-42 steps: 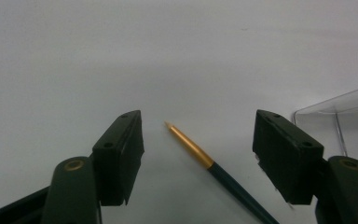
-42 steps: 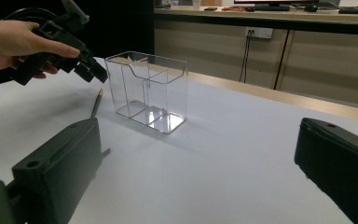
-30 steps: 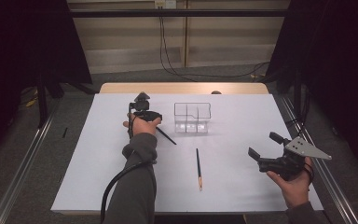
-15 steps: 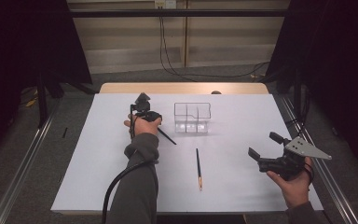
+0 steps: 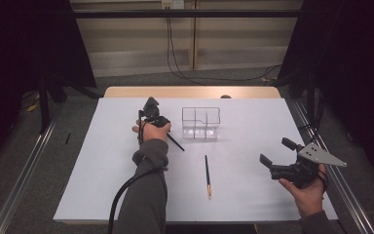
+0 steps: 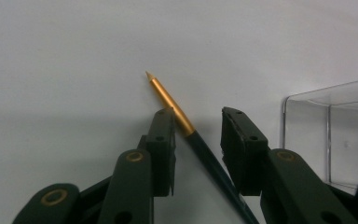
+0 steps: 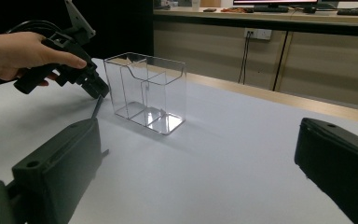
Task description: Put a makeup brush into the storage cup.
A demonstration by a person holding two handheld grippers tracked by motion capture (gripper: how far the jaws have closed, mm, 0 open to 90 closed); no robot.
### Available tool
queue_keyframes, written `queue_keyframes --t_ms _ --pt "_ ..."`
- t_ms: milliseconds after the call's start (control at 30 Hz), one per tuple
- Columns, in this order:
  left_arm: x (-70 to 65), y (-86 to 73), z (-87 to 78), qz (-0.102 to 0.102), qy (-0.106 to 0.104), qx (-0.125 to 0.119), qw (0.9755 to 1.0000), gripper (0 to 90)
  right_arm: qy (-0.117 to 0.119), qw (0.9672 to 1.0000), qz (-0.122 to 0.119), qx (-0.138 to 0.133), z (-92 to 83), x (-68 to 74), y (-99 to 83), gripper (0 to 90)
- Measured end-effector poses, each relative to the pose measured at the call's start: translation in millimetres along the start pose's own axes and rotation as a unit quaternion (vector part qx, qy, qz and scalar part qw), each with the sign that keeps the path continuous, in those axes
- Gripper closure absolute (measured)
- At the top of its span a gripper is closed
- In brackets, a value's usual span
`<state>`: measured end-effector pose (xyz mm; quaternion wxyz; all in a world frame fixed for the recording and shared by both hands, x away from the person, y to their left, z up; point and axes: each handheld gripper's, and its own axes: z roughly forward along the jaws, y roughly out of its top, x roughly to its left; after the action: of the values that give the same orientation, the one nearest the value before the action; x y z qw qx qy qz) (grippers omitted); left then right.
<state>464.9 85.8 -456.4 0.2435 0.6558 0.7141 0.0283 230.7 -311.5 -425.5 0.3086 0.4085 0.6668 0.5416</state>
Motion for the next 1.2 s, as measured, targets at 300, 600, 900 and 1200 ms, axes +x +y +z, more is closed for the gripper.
queue_keyframes --t_ms 300,600,900,1200 --pt "-4.9 2.1 2.2 0.001 0.022 0.01 0.9997 71.1 -0.004 1.0 0.002 0.0 -0.4 -0.4 0.0 0.1" --pt "-9.5 3.8 4.2 0.01 0.05 0.015 0.9986 78.8 -0.004 1.0 0.001 0.0 -1.6 -1.5 0.3 0.1" --pt "-11.6 5.4 4.5 0.02 0.06 0.024 0.9977 83.1 -0.006 1.0 -0.002 0.001 -0.6 -0.6 0.1 0.1" --pt "-18.4 6.7 4.5 0.04 0.085 0.046 0.9945 83.7 -0.005 1.0 -0.004 0.001 -0.5 -0.8 -0.2 0.1"
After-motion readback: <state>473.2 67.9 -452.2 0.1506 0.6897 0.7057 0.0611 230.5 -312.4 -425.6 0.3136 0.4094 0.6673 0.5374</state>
